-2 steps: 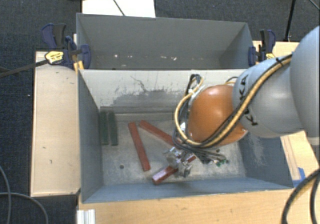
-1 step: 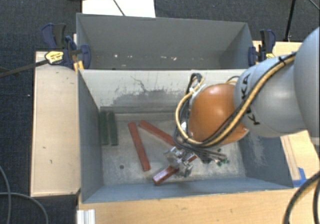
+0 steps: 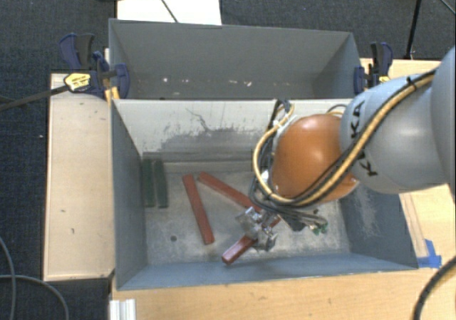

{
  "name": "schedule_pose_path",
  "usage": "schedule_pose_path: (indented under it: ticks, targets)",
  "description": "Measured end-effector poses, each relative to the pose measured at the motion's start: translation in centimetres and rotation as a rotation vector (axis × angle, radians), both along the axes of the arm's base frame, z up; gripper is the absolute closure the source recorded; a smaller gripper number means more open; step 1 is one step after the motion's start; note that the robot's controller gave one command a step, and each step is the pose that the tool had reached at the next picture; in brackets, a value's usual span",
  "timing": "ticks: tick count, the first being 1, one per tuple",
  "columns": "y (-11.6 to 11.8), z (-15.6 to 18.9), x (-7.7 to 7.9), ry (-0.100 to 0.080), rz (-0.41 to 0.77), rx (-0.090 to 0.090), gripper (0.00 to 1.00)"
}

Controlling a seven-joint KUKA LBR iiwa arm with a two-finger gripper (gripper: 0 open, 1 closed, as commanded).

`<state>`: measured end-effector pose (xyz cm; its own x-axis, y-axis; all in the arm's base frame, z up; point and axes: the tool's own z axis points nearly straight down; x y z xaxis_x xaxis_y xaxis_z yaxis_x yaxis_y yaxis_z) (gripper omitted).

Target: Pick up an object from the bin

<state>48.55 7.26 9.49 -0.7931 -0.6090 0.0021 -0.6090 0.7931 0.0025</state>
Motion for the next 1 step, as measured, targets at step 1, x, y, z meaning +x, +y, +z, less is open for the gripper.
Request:
schedule_pose_path:
  ticks: [1]
  targets:
    - [0.01,1.48,0.11,-0.004,-0.001,0.000,1.00]
